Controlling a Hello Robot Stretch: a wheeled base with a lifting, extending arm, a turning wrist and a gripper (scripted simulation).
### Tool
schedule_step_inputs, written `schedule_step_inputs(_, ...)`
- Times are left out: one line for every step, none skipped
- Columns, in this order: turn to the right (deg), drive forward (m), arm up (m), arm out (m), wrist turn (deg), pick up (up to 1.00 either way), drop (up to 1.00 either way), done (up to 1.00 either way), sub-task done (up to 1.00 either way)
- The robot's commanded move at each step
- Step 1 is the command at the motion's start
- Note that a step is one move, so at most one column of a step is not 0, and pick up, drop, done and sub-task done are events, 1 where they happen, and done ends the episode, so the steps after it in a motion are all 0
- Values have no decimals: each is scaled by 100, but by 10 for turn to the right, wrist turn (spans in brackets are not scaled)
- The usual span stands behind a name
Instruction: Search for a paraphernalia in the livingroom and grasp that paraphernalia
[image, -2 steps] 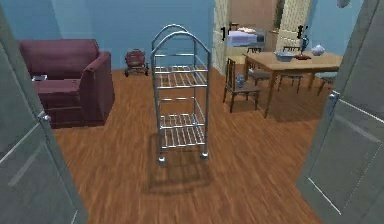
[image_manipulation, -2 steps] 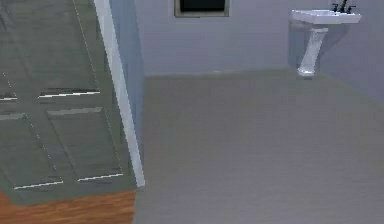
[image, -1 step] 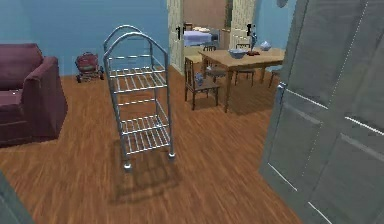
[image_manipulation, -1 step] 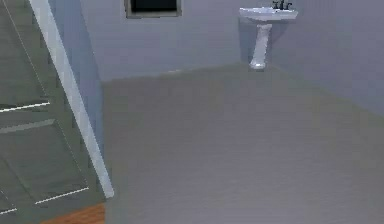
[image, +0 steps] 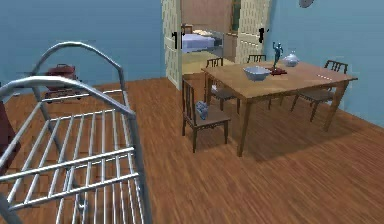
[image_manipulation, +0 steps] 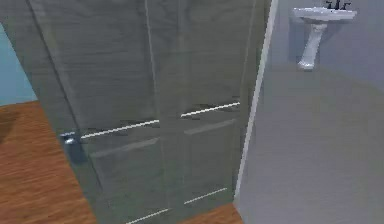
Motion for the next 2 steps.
schedule_step_inputs(0, 60, 0, 0, 0, 0, 0, 0, 0)
schedule_step_inputs(90, 0, 0, 0, 0, 0, 0, 0, 0)
